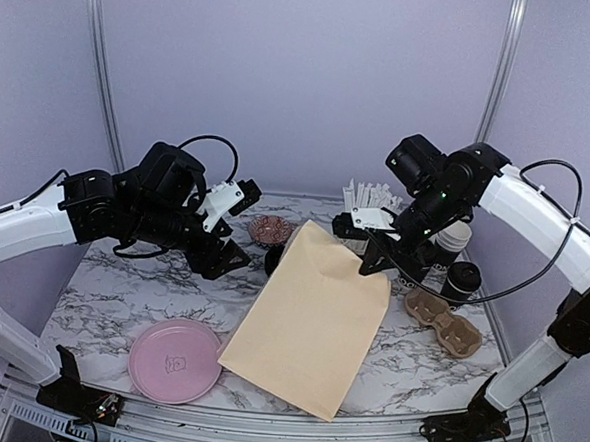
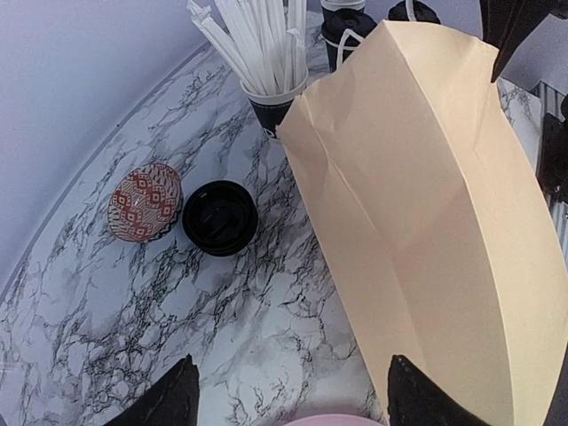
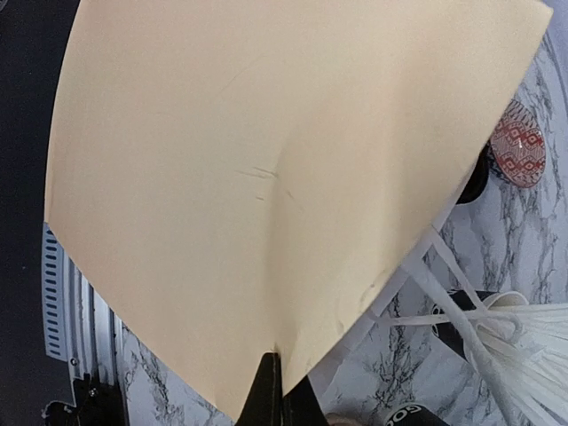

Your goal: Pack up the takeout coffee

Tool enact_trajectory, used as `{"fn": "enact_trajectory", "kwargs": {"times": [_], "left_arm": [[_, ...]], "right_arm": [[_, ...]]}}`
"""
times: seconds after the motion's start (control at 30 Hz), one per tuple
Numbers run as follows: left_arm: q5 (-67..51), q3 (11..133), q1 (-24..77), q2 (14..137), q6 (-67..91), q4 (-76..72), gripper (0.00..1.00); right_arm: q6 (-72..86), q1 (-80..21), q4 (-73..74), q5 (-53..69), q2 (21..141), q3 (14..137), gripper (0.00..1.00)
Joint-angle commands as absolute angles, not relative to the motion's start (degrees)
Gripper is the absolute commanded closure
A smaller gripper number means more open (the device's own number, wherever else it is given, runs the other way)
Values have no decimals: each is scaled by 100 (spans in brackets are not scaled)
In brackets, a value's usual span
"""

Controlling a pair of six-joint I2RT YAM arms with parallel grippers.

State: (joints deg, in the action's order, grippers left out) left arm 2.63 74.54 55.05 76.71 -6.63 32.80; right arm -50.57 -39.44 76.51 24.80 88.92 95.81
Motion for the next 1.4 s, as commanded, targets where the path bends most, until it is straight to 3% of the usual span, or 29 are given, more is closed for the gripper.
{"fn": "enact_trajectory", "kwargs": {"times": [0.0,0.27,0.5,0.9,1.2,1.3,1.37], "left_arm": [[516,7537,5458,7466,-599,3493,27],[515,7832,5416,7478,-606,3740,27],[519,8033,5366,7625,-672,3846,26],[545,7950,5336,7626,-601,3848,26],[600,7758,5326,7482,-528,3843,26],[660,7751,5318,7466,-536,3847,27],[832,7794,5305,7471,-510,3856,26]], "right_arm": [[-5010,-4291,7430,1457,8698,9747,100],[-5115,-4465,7351,864,8516,10085,100],[-5318,-4470,7670,1405,8455,10833,100],[-5219,-4916,7209,168,8533,9779,100],[-5167,-5123,7115,131,8582,9725,100],[-5203,-5190,7243,492,8604,9935,97],[-5219,-5317,7362,806,8626,10062,80]]}}
